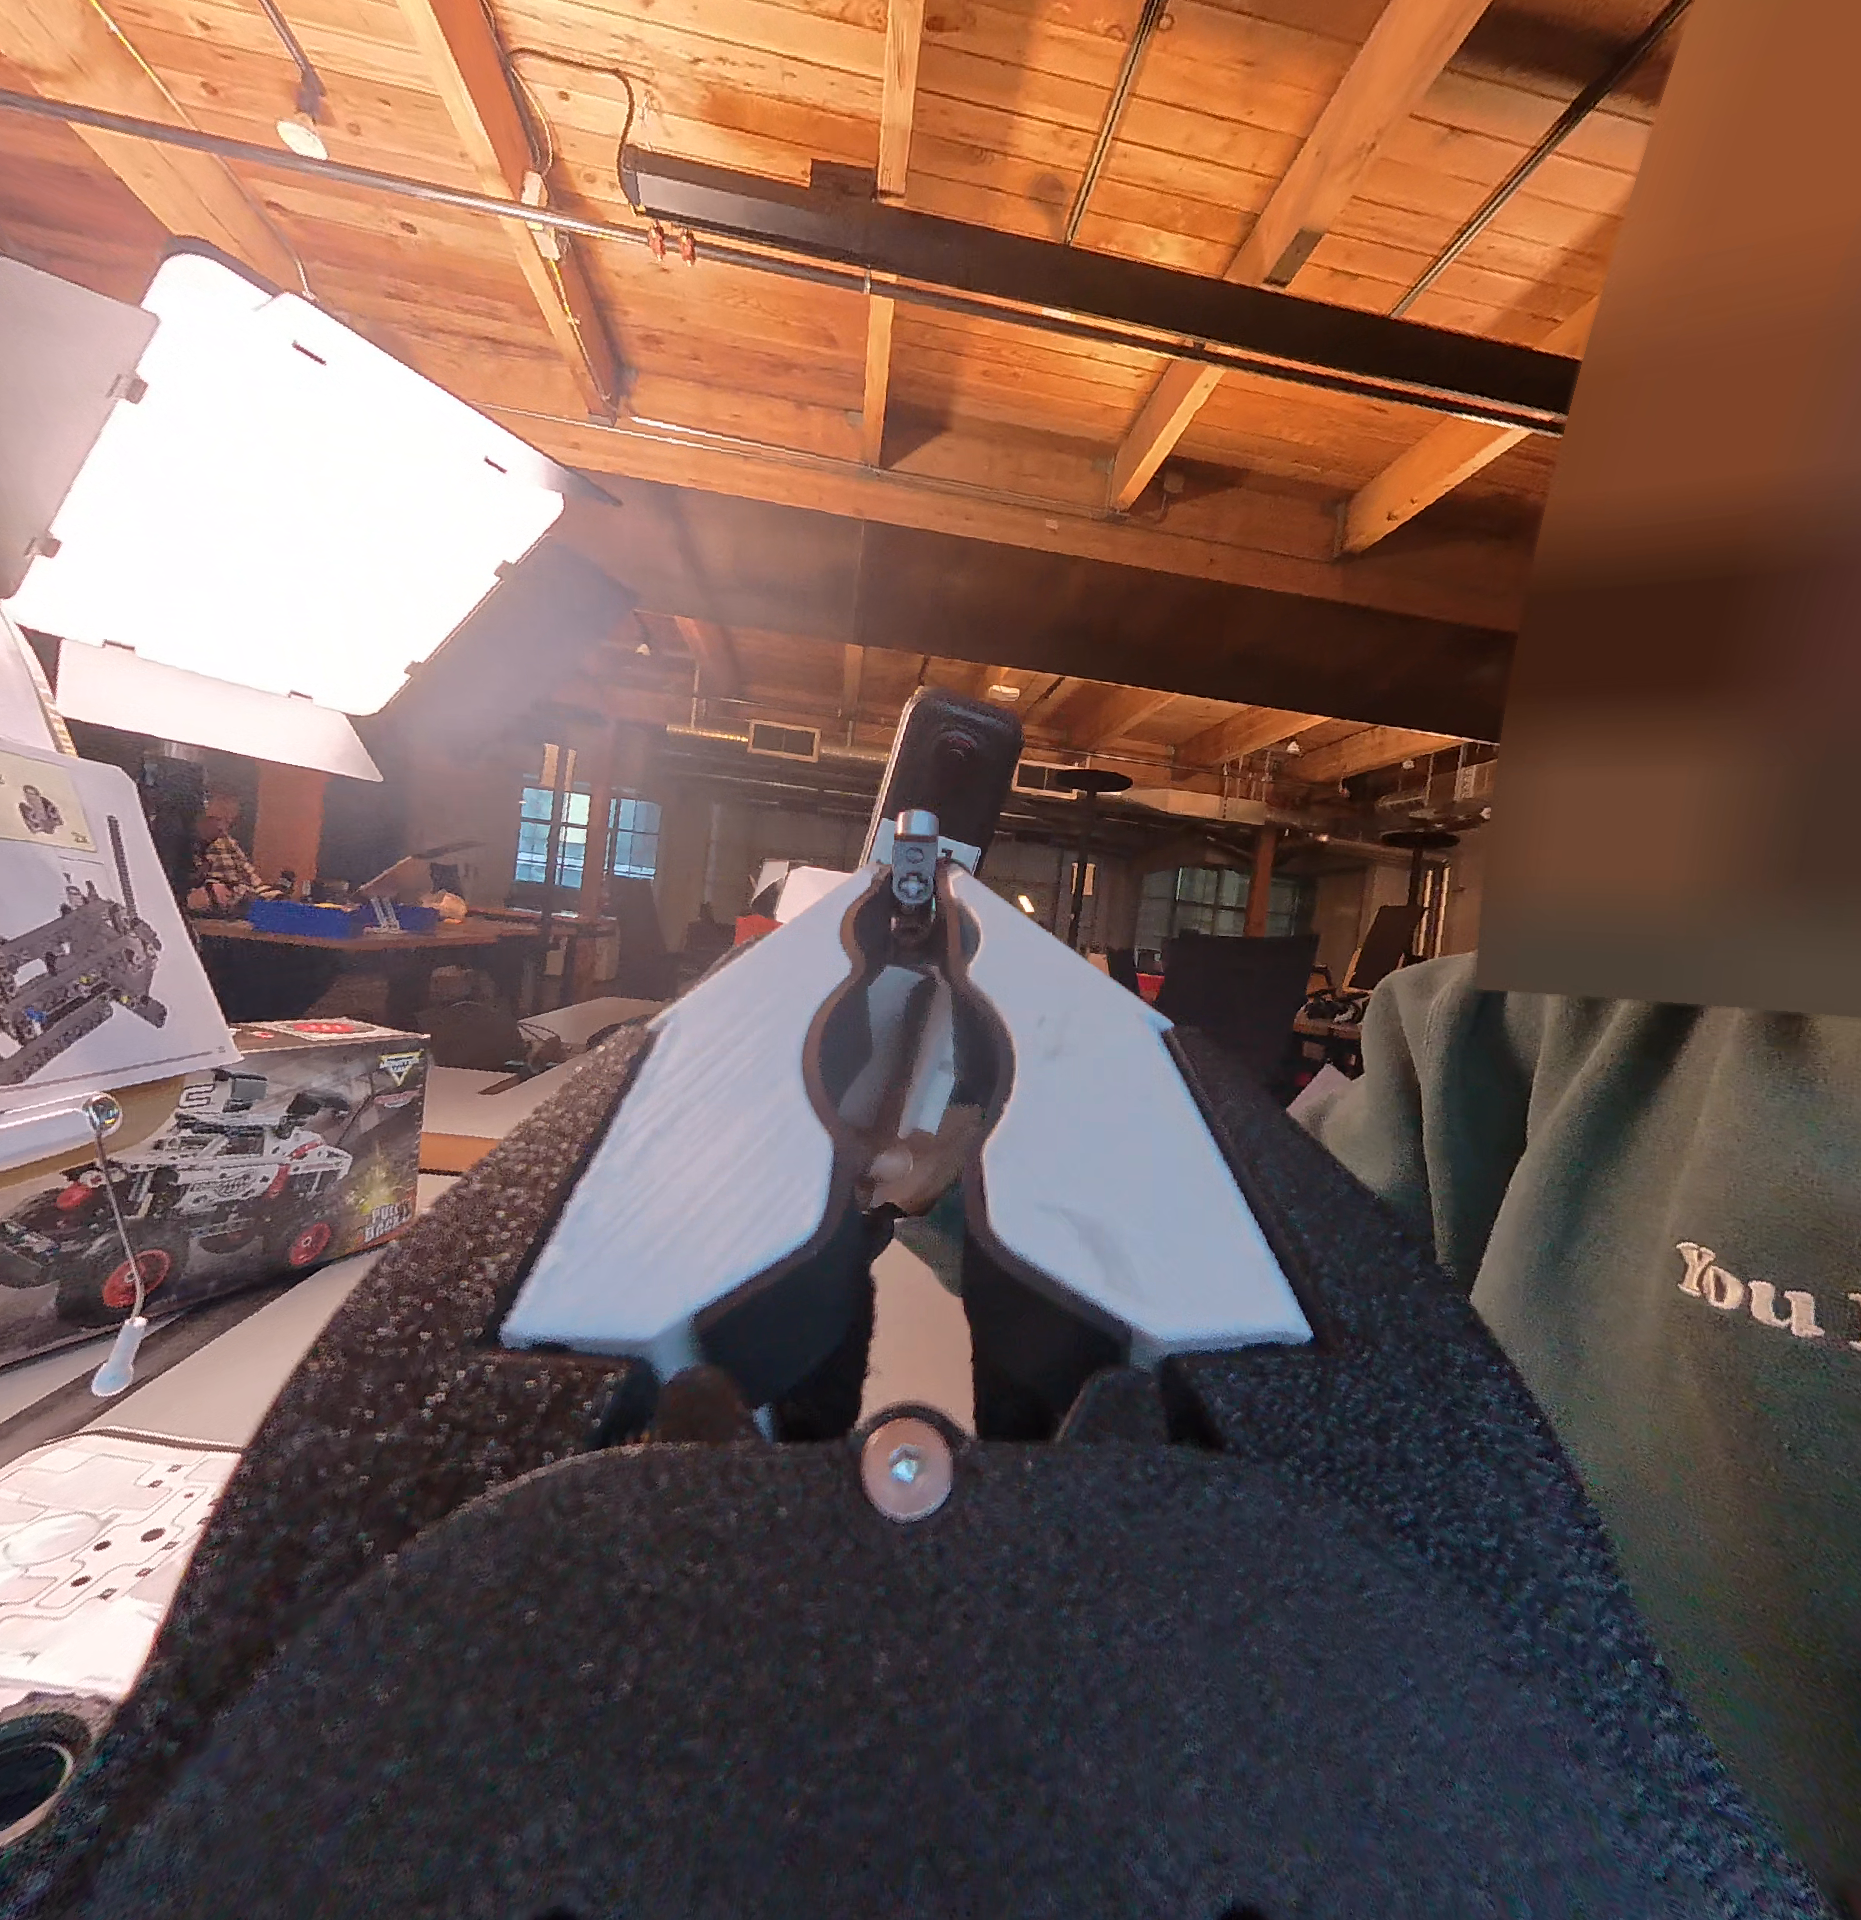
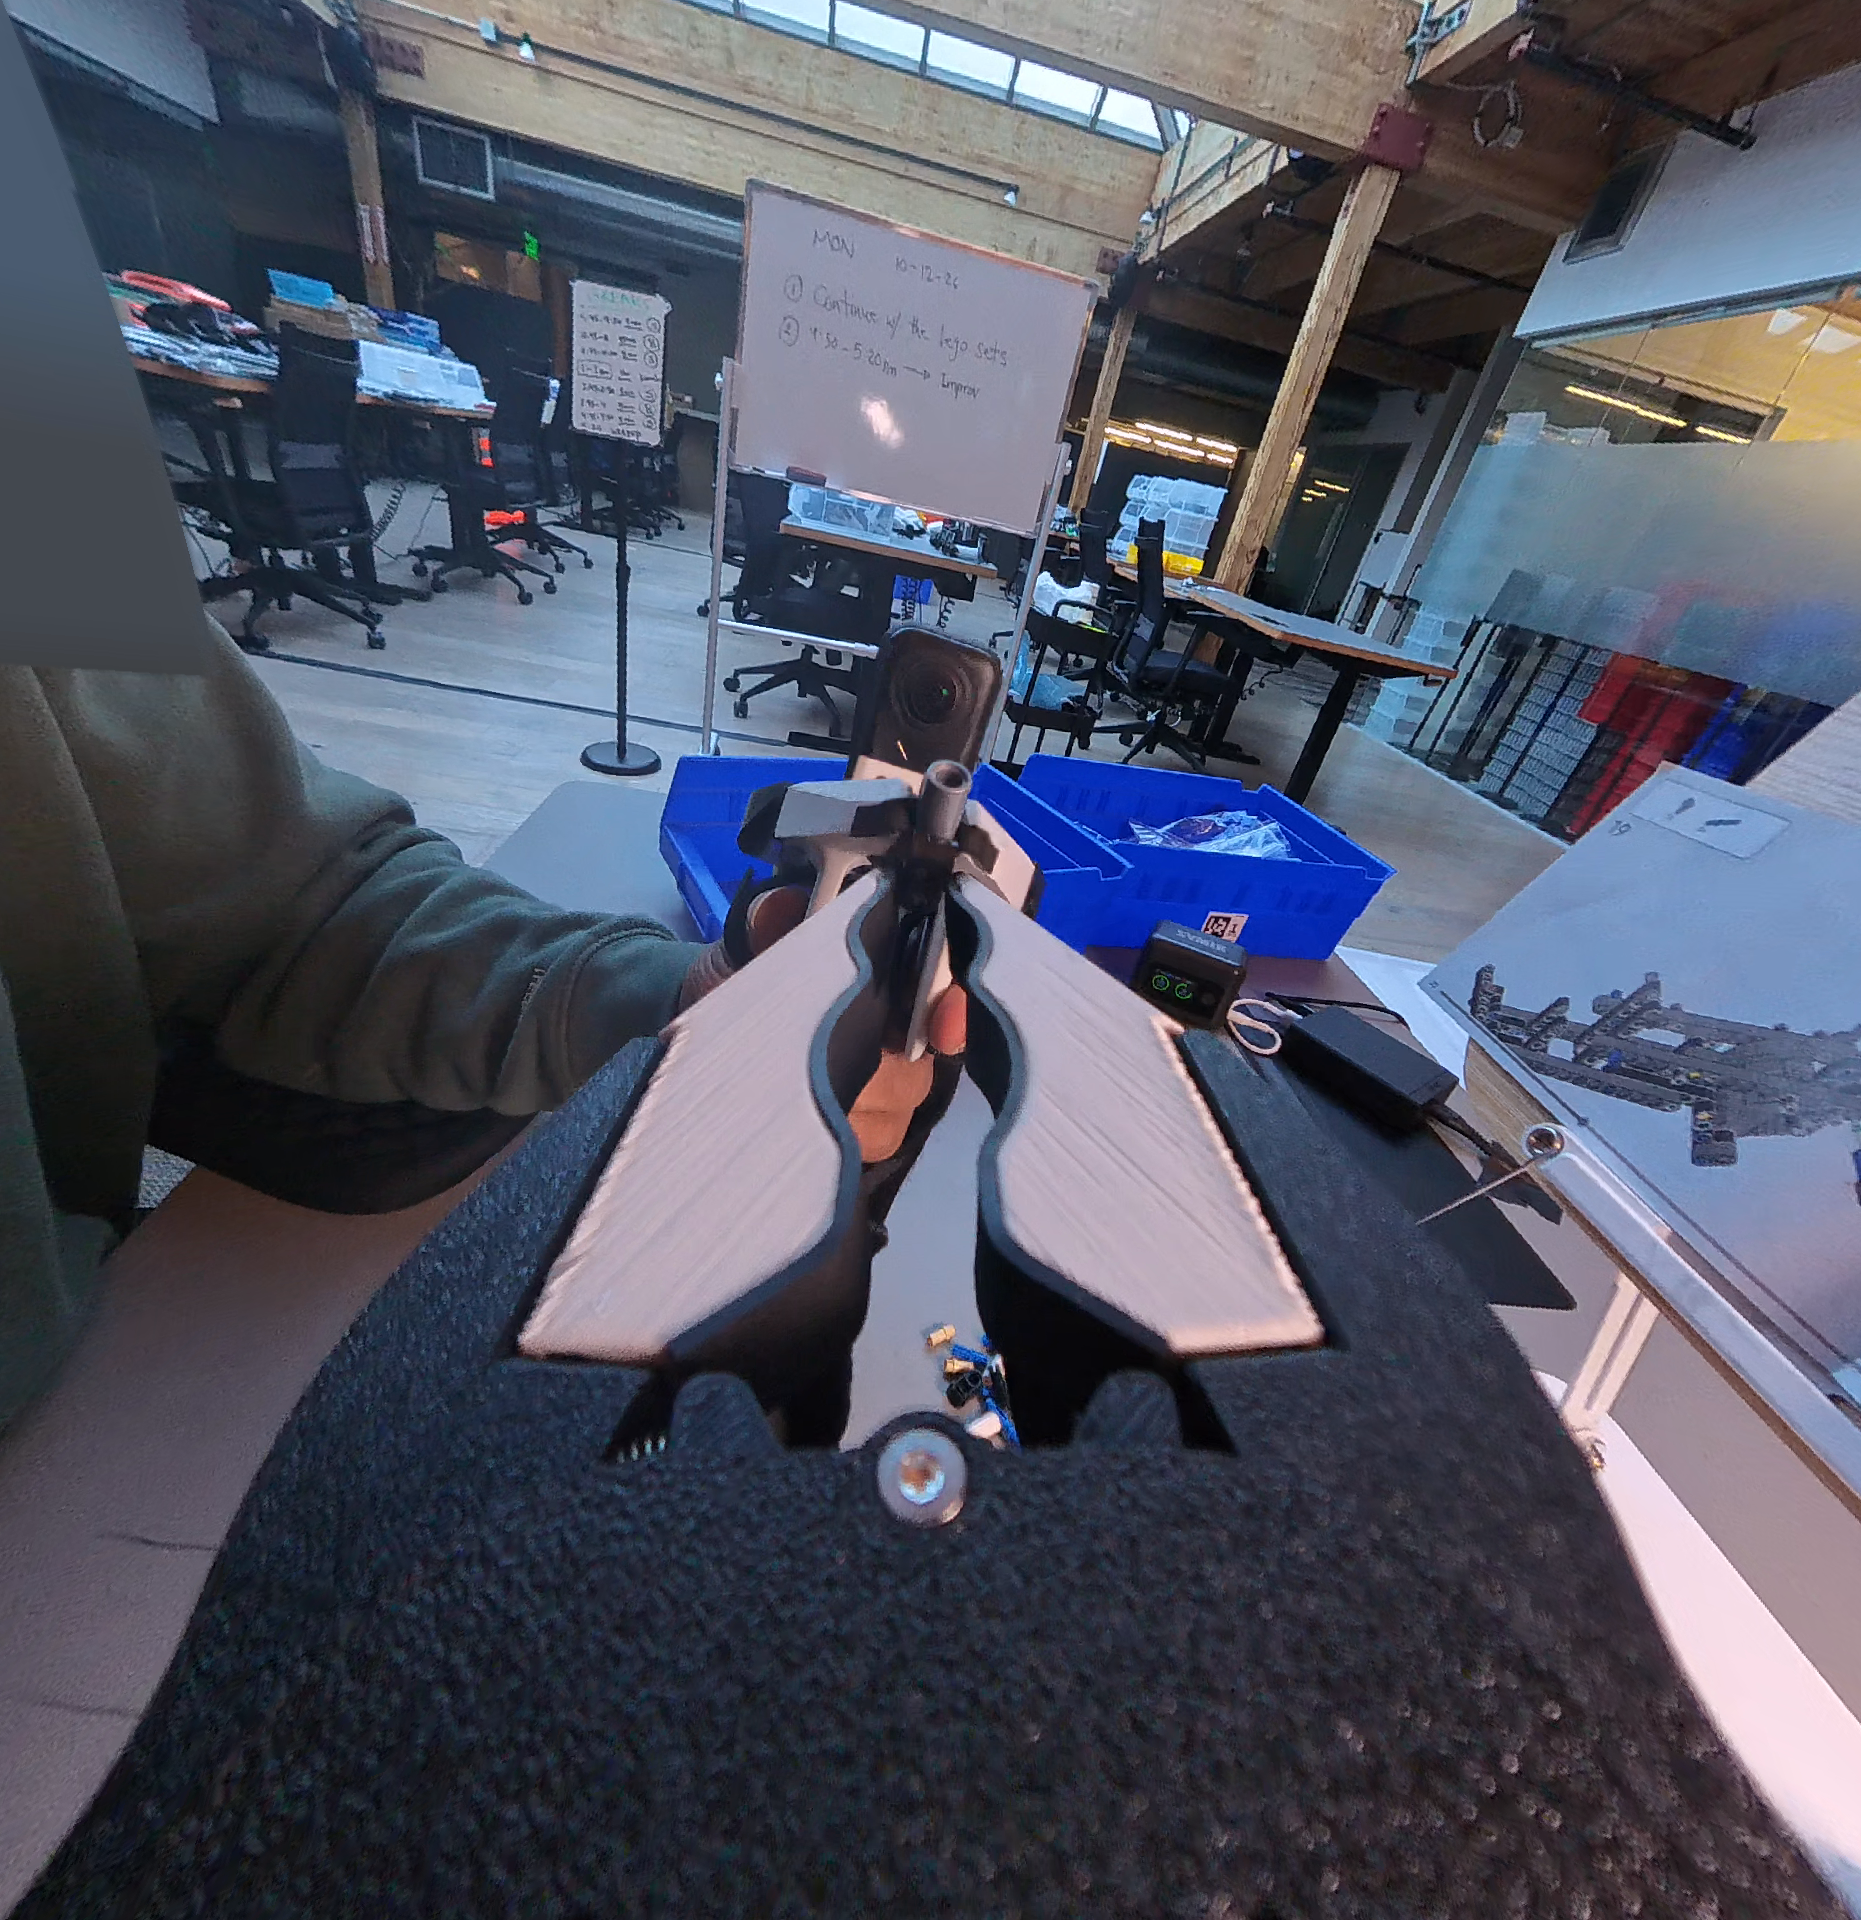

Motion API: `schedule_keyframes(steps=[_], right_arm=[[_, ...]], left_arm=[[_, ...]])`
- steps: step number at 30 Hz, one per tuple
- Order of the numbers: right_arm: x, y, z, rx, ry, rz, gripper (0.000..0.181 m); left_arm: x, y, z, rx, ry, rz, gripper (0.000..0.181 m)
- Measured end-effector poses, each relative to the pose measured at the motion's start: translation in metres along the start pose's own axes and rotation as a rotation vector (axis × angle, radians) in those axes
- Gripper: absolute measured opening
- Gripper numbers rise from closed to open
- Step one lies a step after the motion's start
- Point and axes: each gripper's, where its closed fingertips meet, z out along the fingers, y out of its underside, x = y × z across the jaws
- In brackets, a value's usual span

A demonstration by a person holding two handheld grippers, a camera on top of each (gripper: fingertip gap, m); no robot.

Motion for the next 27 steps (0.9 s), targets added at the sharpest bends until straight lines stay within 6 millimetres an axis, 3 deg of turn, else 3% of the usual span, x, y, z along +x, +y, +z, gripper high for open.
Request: schedule_keyframes(steps=[10,19,27], right_arm=[[-0.001,-0.003,-0.003,0.009,-0.016,0.019,0.008],[-0.004,0.001,-0.006,-0.028,-0.044,-0.002,0.006],[0.002,0.015,-0.009,-0.054,-0.074,0.036,0.005]], left_arm=[[0.001,0.002,0.001,-0.039,-0.005,0.031,0.007],[0.002,0.012,0.003,-0.296,-0.049,0.117,0.007],[-0.008,0.021,-0.004,-0.382,-0.084,0.123,0.006]])
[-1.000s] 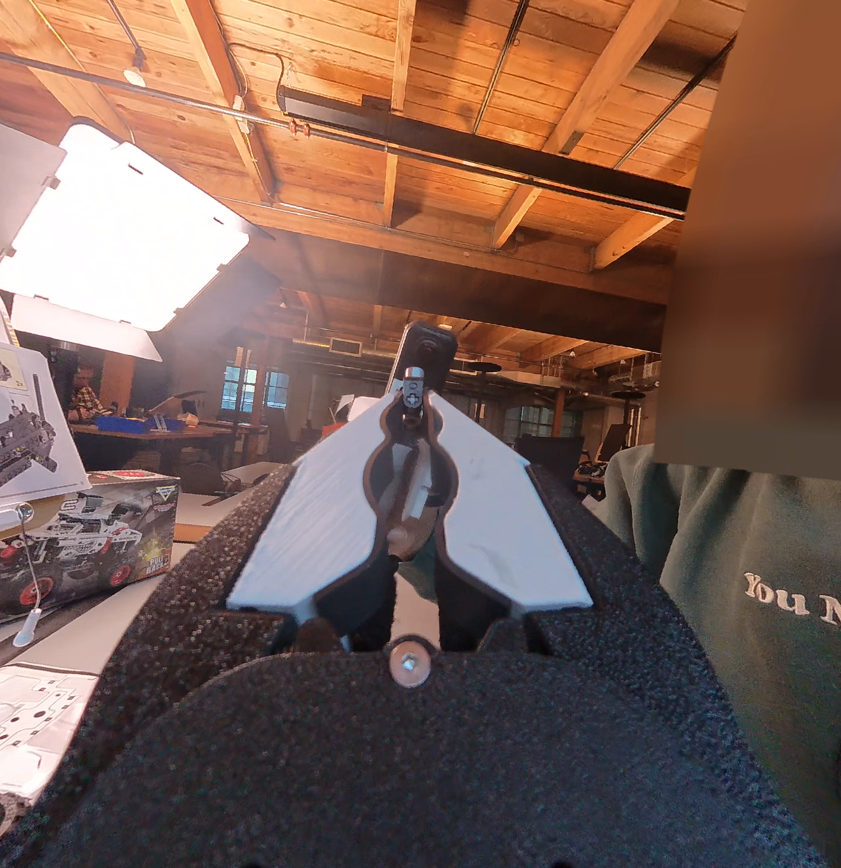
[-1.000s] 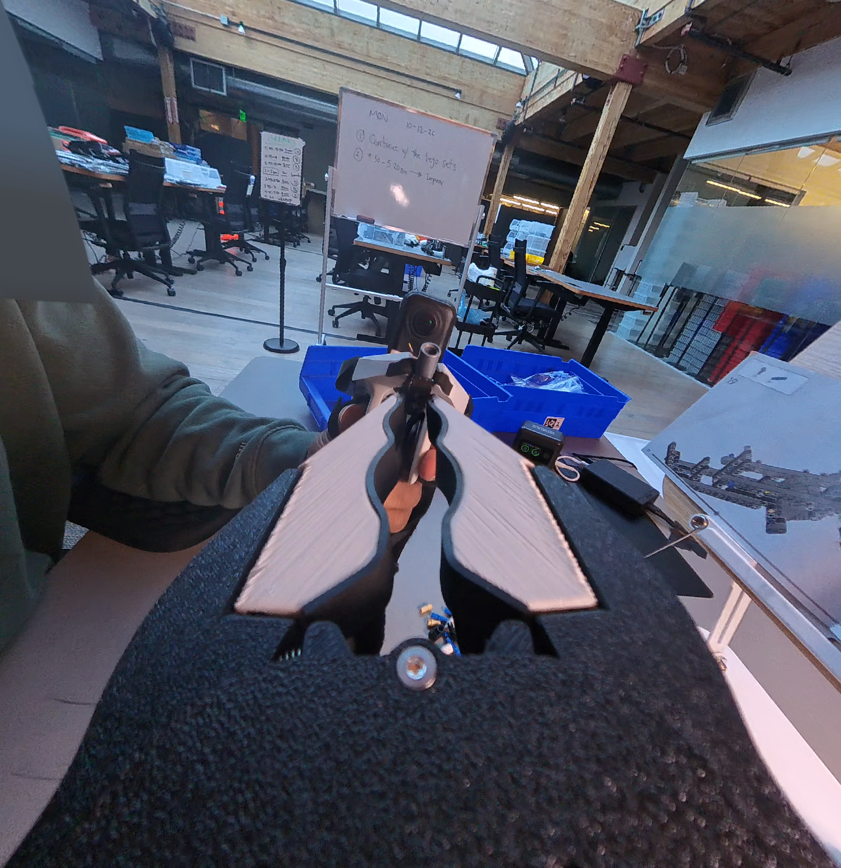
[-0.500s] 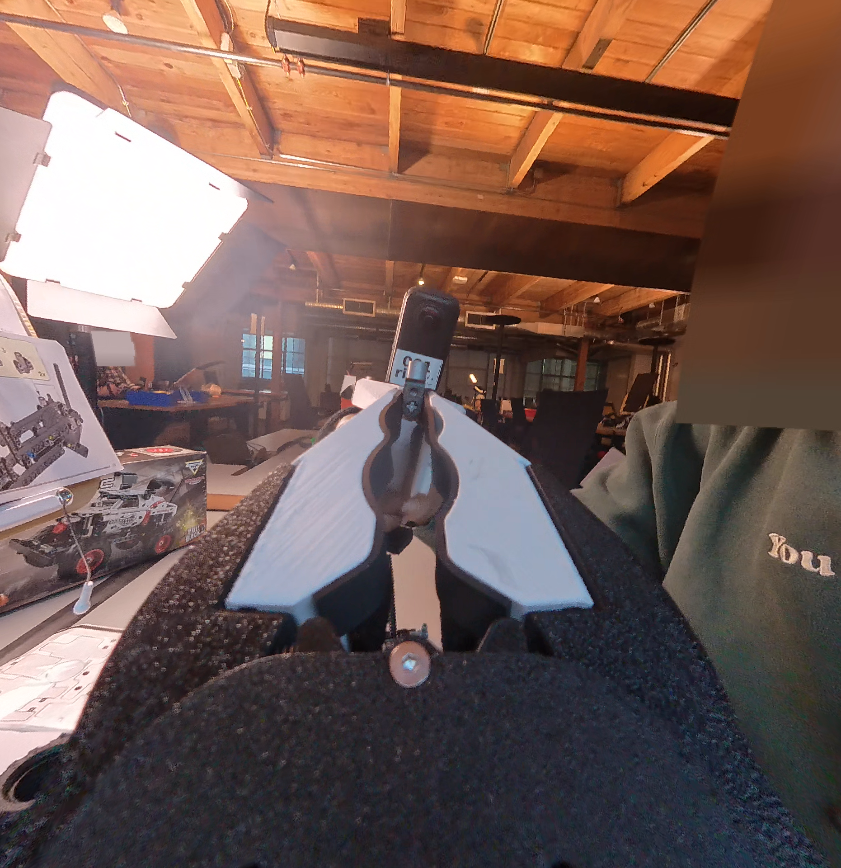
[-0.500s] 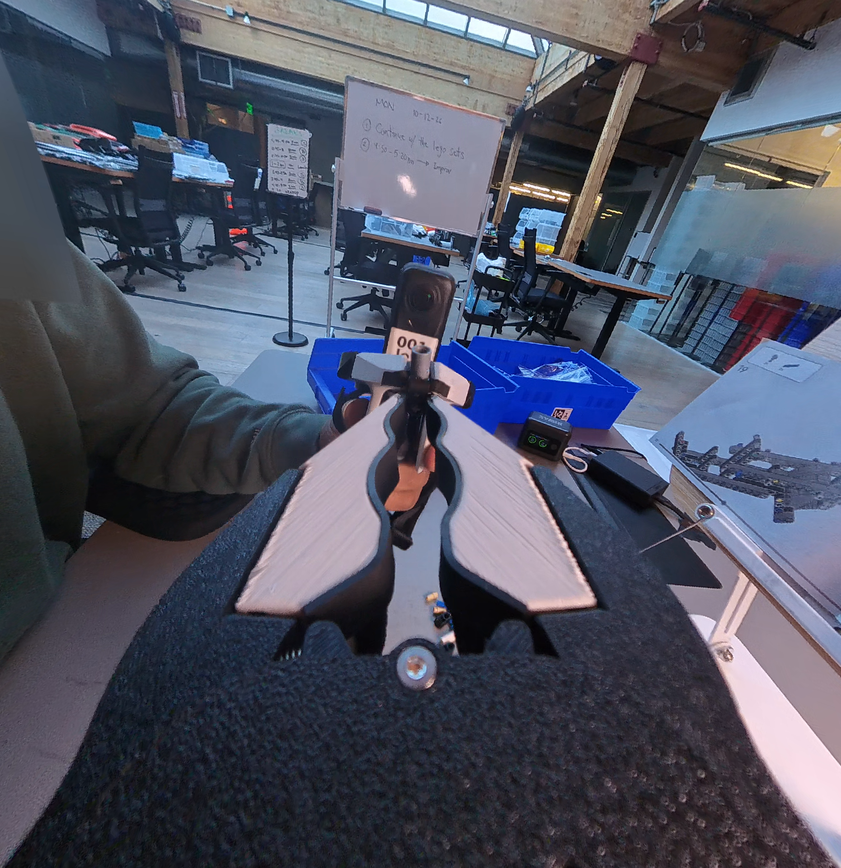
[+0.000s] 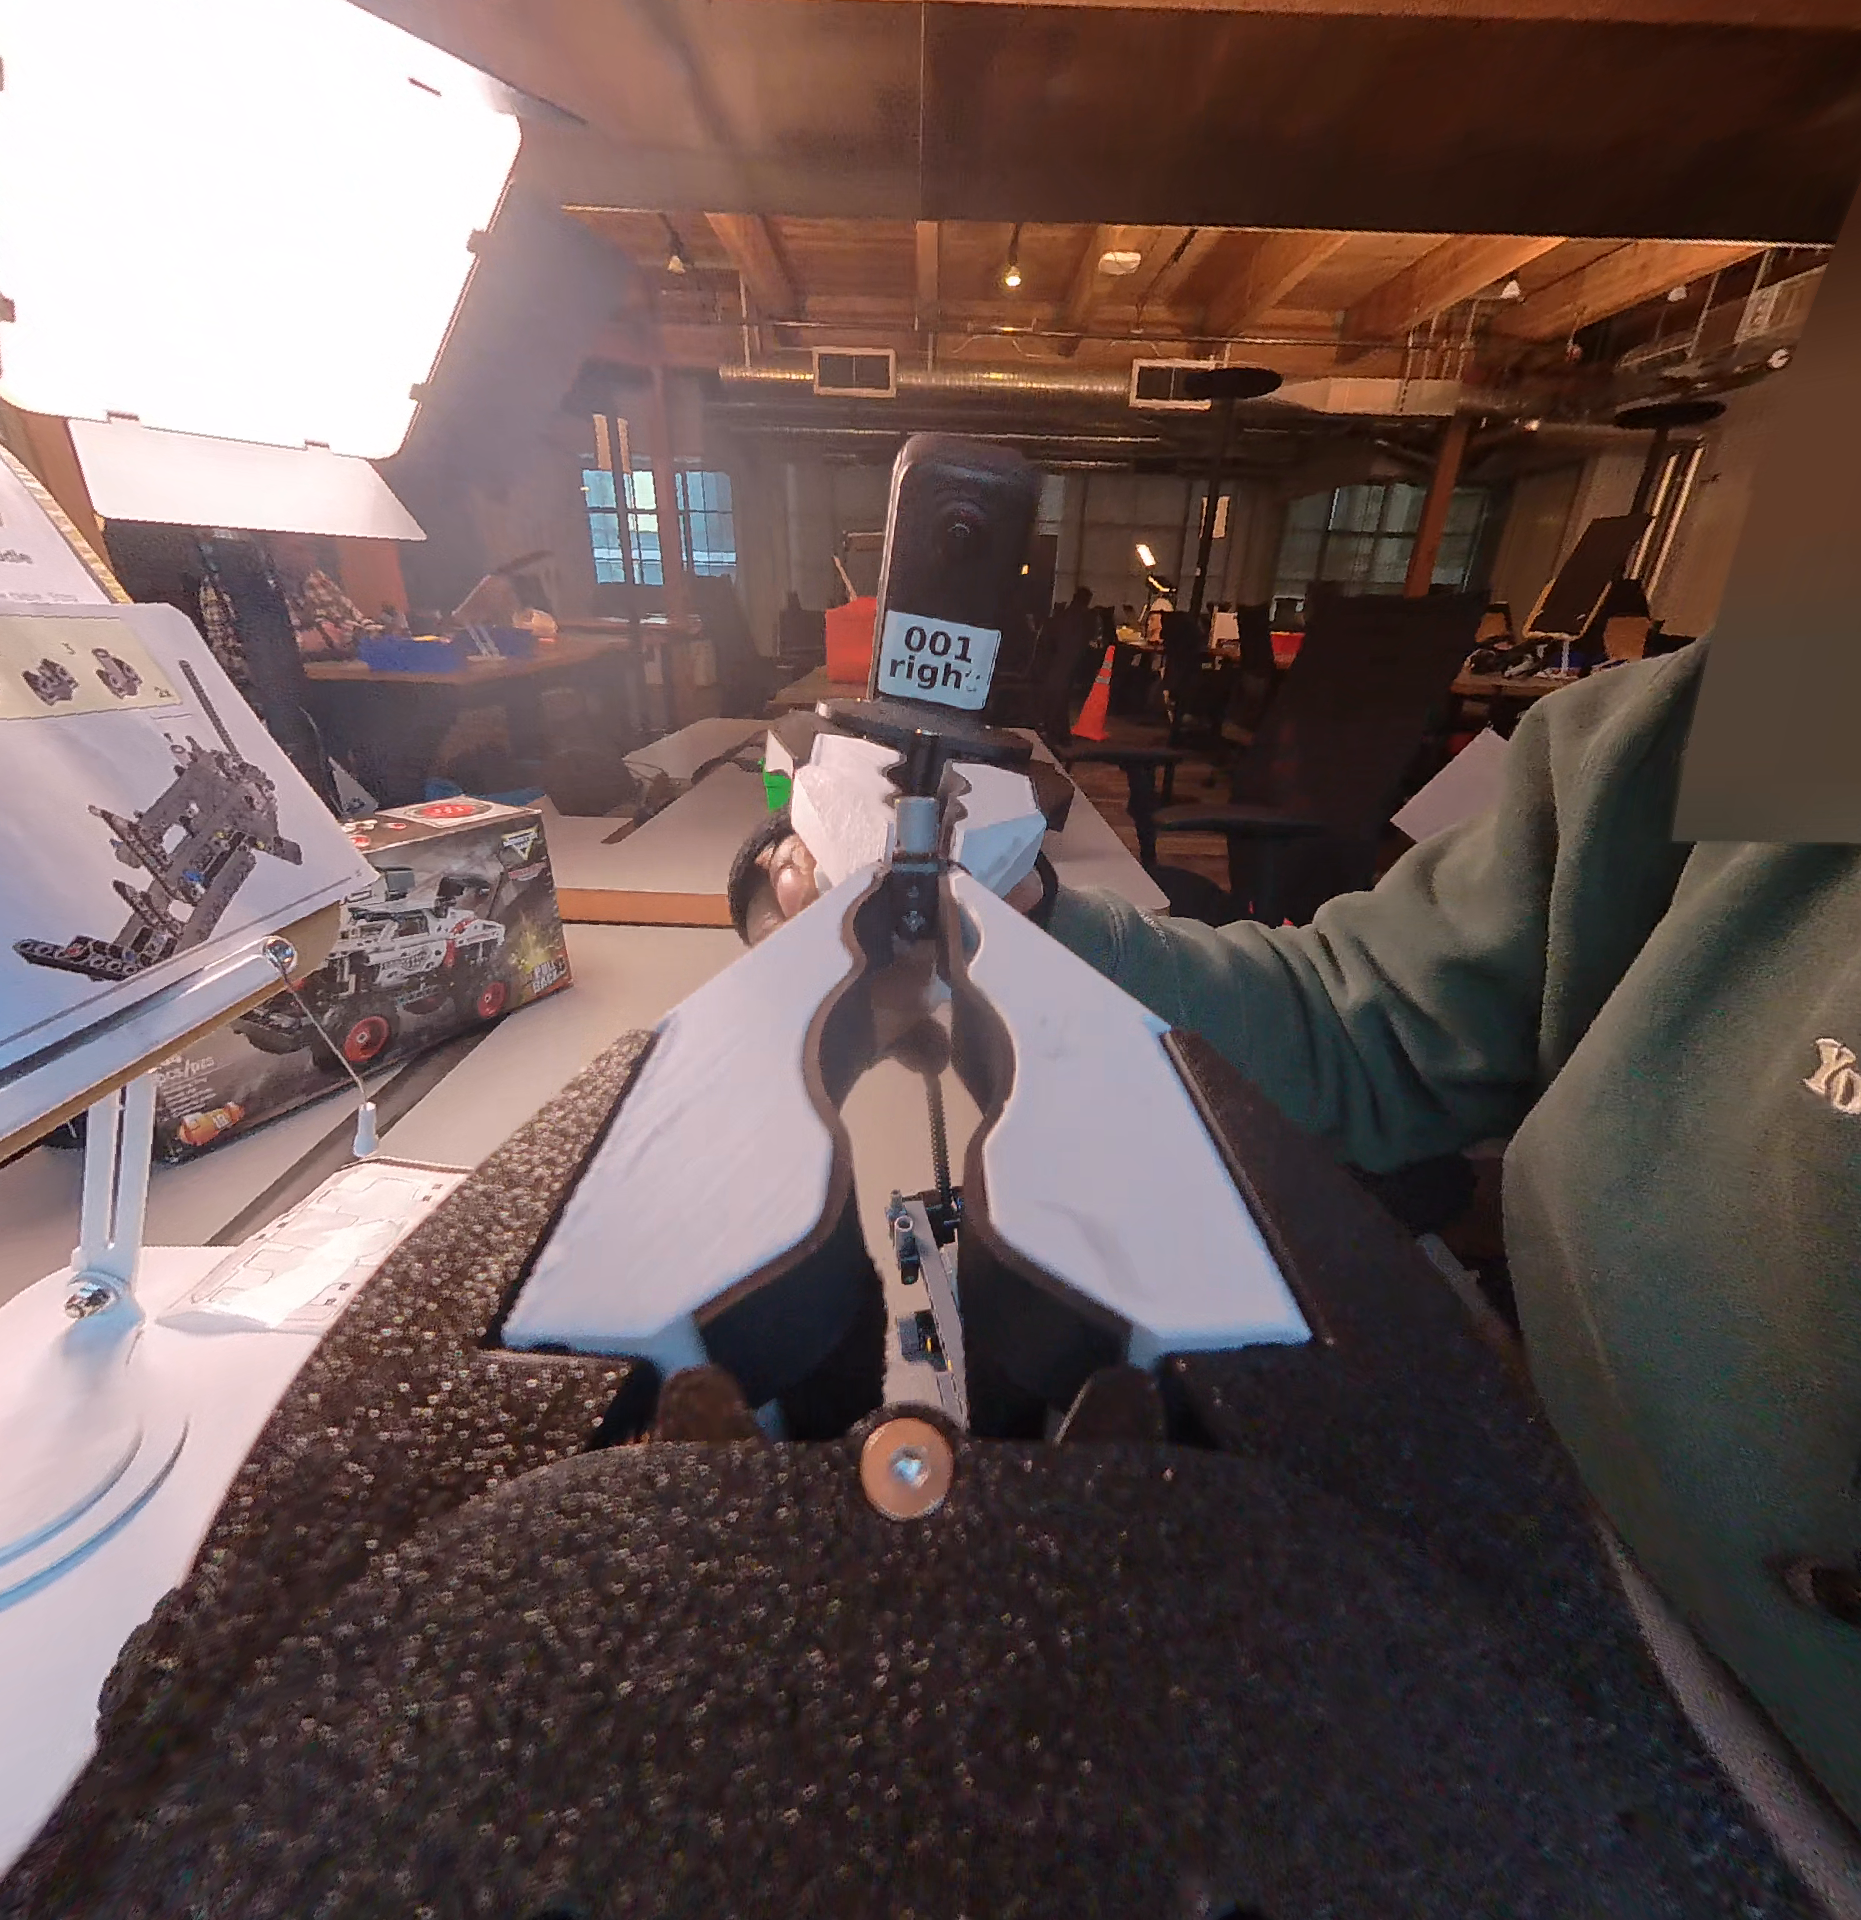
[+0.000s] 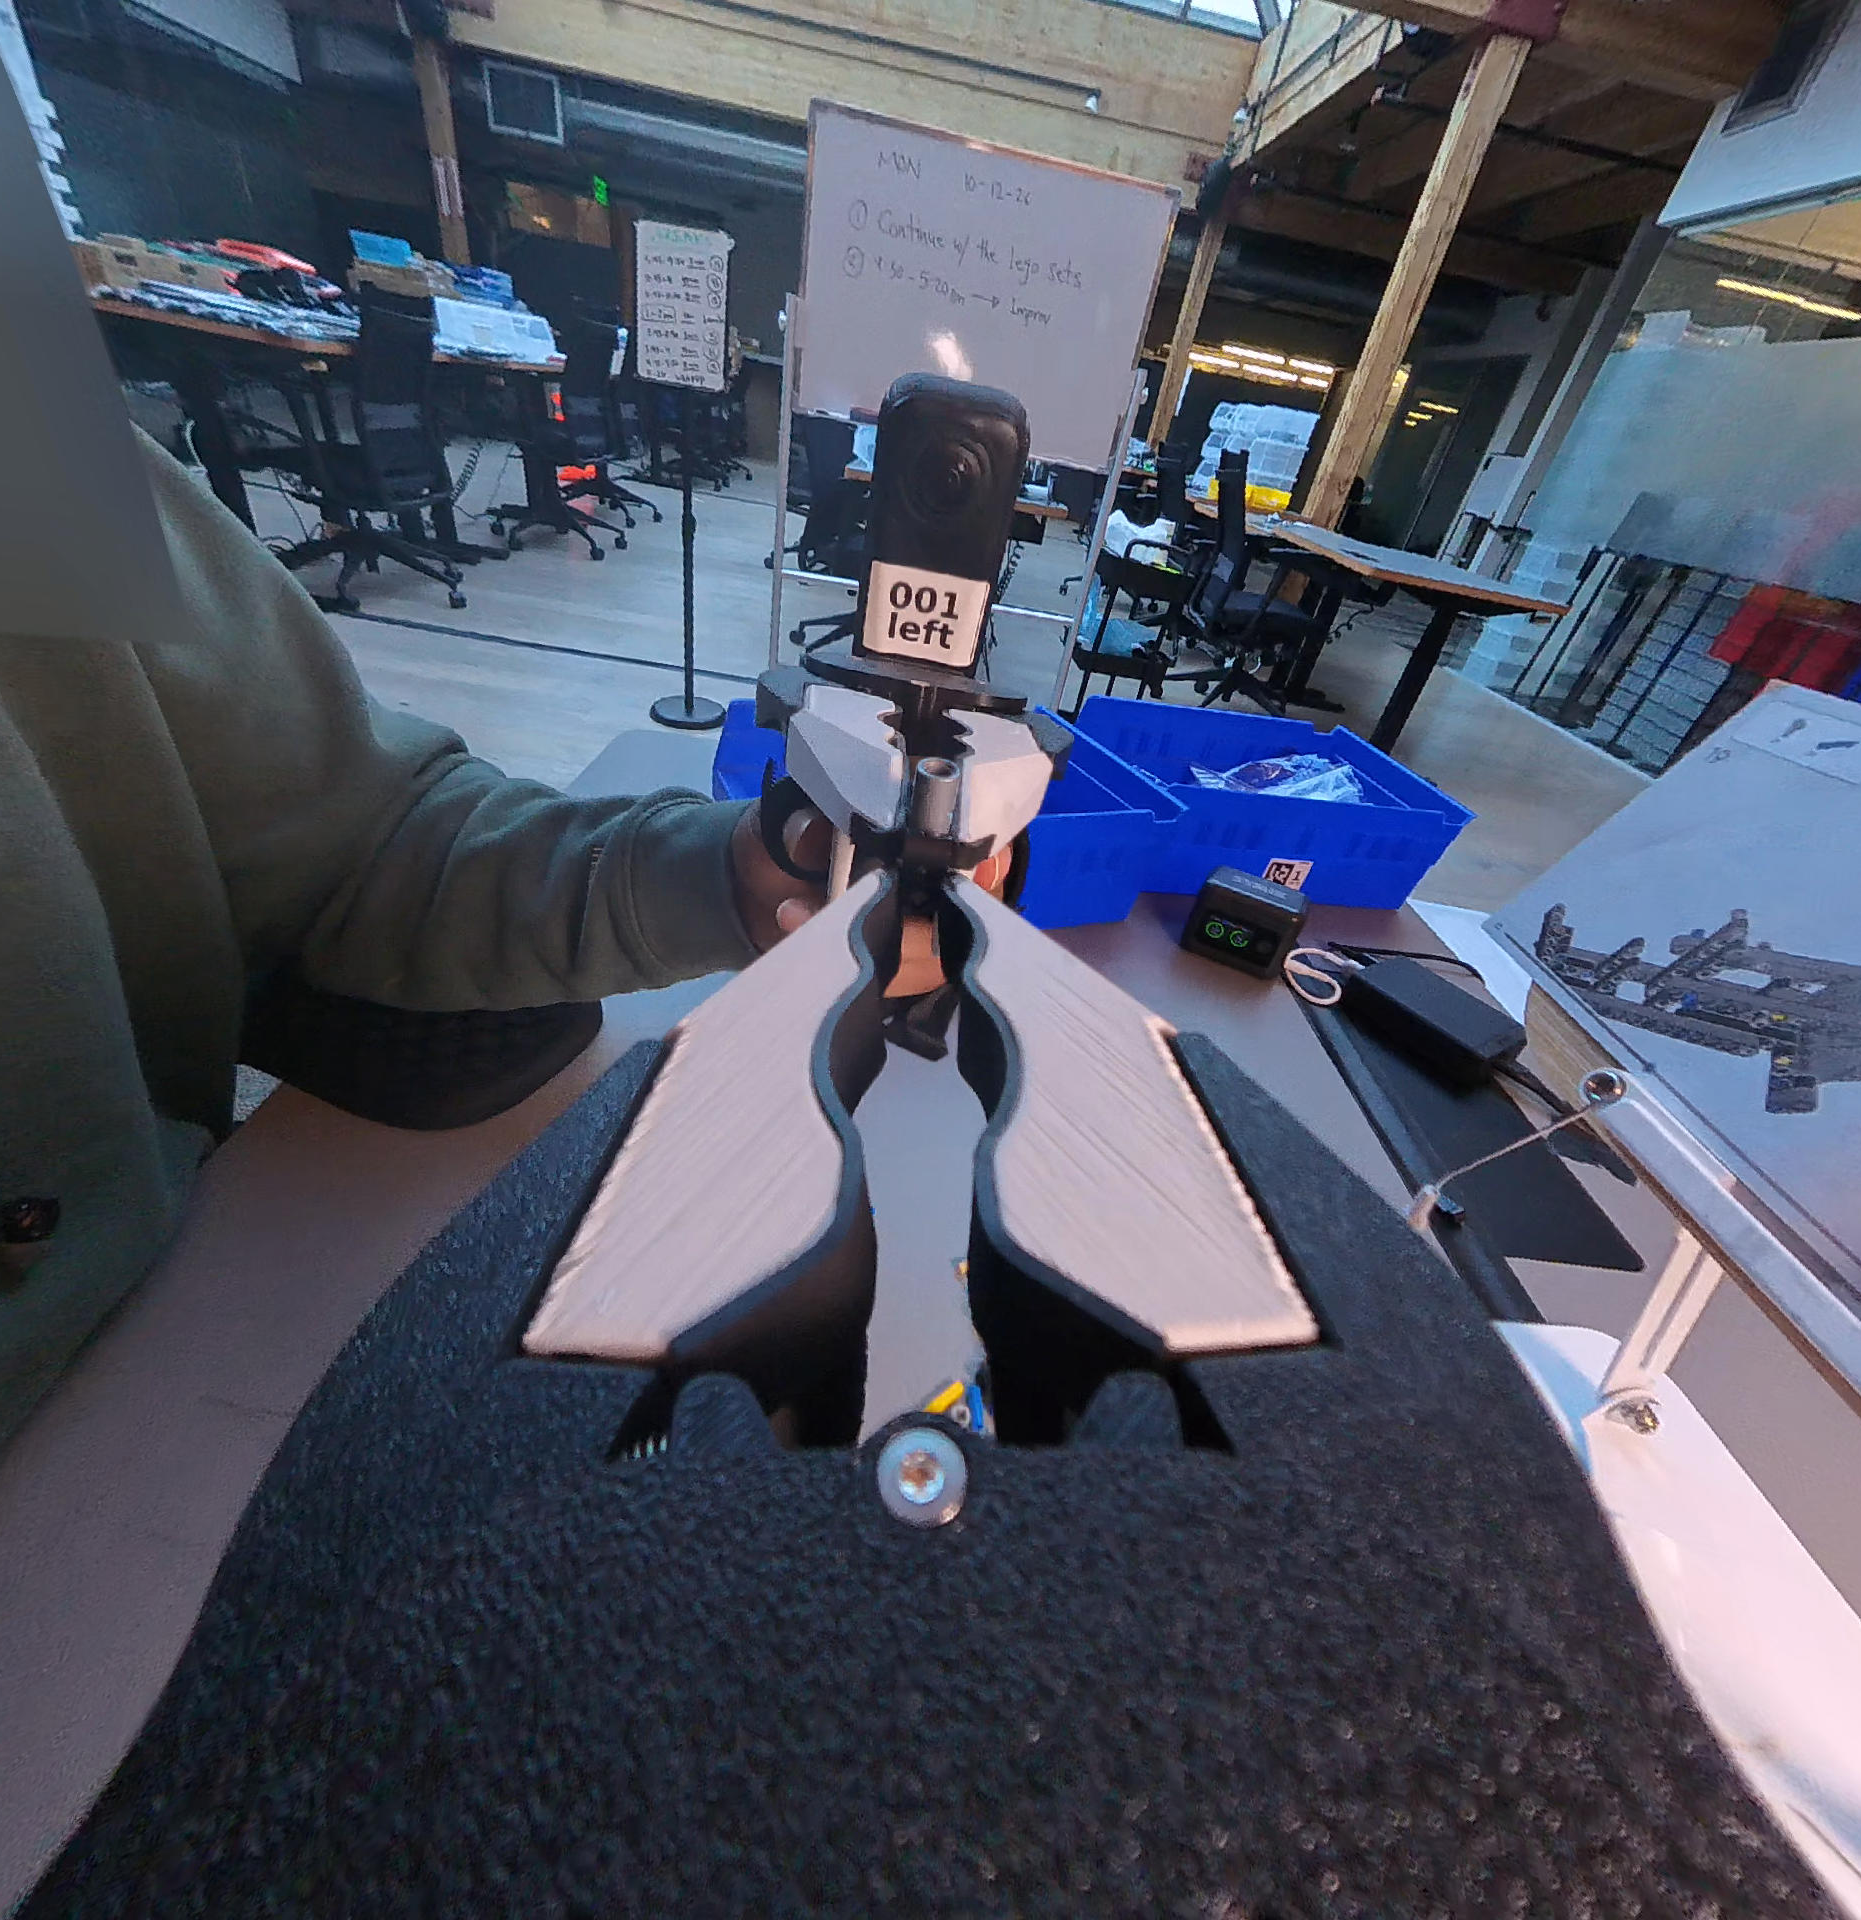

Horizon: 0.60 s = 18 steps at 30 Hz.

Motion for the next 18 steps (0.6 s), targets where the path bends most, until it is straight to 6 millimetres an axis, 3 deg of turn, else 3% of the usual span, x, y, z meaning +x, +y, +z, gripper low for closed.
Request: schedule_keyframes(steps=[2,3,5,6,8,10,13,18], right_arm=[[0.004,0.004,-0.005,-0.005,-0.002,0.011,0.005],[0.011,-0.004,-0.019,0.059,0.010,0.032,0.005],[0.036,-0.013,-0.060,0.116,0.097,0.063,0.005],[0.041,-0.010,-0.068,0.090,0.132,0.041,0.005],[0.039,-0.001,-0.058,0.046,0.121,0.034,0.006],[0.039,0.015,-0.041,-0.015,0.107,0.035,0.006],[0.047,0.046,-0.032,-0.126,0.136,0.021,0.006],[0.068,0.136,-0.033,-0.522,0.164,-0.018,0.006]], left_arm=[[-0.005,0.003,0.000,-0.001,-0.012,-0.017,0.006],[-0.014,-0.006,-0.010,0.066,-0.042,-0.044,0.007],[-0.039,-0.033,-0.058,0.201,-0.129,-0.080,0.006],[-0.042,-0.034,-0.069,0.169,-0.159,-0.043,0.006],[-0.036,-0.031,-0.060,0.113,-0.152,-0.017,0.007],[-0.042,-0.013,-0.043,0.056,-0.160,-0.045,0.007],[-0.058,0.005,-0.041,0.067,-0.188,-0.136,0.007],[-0.073,0.022,-0.042,0.037,-0.237,-0.187,0.007]])
